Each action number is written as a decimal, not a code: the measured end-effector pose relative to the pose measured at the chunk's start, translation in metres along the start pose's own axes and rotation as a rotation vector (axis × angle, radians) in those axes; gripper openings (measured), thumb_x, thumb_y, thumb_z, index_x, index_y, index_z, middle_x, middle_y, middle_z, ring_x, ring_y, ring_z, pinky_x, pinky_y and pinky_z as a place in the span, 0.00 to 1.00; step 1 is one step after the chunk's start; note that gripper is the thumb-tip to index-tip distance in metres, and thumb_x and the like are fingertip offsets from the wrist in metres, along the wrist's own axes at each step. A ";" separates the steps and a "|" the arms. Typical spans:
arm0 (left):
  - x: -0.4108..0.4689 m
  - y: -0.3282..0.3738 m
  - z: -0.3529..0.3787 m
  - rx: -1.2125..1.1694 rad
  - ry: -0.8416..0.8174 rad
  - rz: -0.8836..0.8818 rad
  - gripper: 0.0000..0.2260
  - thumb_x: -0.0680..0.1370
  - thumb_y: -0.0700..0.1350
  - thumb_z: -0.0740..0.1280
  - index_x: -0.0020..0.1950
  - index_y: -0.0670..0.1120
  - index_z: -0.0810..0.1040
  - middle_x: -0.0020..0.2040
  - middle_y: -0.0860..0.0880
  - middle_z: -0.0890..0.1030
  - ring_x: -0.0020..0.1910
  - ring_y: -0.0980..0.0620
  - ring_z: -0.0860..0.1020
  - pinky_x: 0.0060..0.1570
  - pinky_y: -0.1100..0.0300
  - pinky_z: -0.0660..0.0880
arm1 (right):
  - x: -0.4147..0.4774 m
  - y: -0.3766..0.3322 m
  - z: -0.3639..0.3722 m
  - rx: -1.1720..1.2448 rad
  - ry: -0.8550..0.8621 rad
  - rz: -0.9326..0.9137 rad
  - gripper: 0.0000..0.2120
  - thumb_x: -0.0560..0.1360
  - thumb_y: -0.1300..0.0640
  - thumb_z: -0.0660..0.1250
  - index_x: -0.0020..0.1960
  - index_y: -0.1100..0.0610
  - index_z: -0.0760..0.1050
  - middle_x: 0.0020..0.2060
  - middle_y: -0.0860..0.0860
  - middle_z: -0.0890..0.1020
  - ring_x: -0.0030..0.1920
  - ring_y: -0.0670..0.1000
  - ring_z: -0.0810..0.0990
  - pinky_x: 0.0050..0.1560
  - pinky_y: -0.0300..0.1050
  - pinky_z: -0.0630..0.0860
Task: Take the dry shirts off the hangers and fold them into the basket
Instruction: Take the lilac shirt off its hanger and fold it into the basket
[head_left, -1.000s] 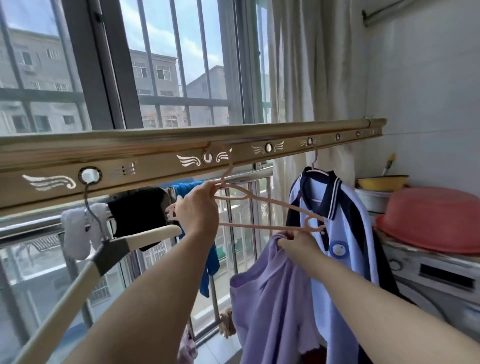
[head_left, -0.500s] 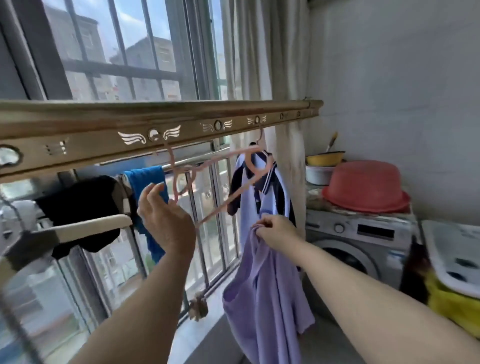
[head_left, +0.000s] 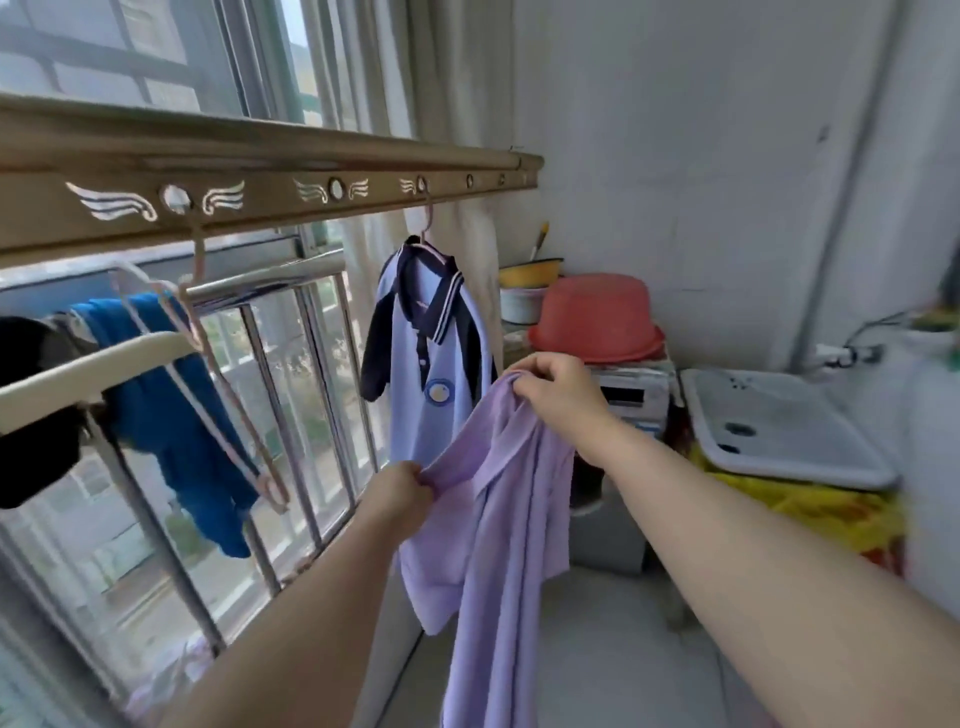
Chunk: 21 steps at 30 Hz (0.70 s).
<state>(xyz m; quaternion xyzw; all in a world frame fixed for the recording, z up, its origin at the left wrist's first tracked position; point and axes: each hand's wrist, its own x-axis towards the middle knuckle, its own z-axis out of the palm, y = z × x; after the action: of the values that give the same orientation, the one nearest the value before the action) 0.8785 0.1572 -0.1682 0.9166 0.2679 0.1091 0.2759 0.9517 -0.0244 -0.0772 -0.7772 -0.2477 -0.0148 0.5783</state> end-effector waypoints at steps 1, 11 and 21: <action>0.003 0.005 0.000 -0.044 0.018 -0.020 0.05 0.72 0.40 0.64 0.36 0.46 0.77 0.35 0.43 0.79 0.39 0.44 0.77 0.33 0.61 0.67 | -0.001 0.004 -0.015 -0.018 0.056 -0.003 0.10 0.74 0.61 0.62 0.42 0.51 0.80 0.37 0.45 0.81 0.39 0.45 0.78 0.42 0.39 0.72; -0.002 0.117 0.011 -0.561 0.109 0.001 0.08 0.65 0.43 0.65 0.38 0.41 0.82 0.32 0.45 0.76 0.34 0.46 0.72 0.34 0.59 0.67 | -0.046 0.065 -0.177 -0.316 0.194 0.204 0.04 0.72 0.52 0.70 0.42 0.52 0.81 0.38 0.46 0.81 0.42 0.47 0.77 0.39 0.39 0.70; -0.062 0.243 0.048 -0.685 -0.307 -0.007 0.07 0.62 0.45 0.70 0.32 0.42 0.78 0.31 0.45 0.77 0.26 0.46 0.74 0.31 0.61 0.68 | -0.092 0.093 -0.316 -0.330 0.320 0.231 0.17 0.73 0.52 0.72 0.42 0.68 0.79 0.36 0.64 0.76 0.39 0.50 0.70 0.37 0.42 0.60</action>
<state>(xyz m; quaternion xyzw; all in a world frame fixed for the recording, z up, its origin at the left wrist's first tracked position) 0.9478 -0.0696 -0.0736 0.7759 0.1744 0.0530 0.6040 0.9916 -0.3645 -0.0838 -0.8720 -0.0567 -0.1119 0.4732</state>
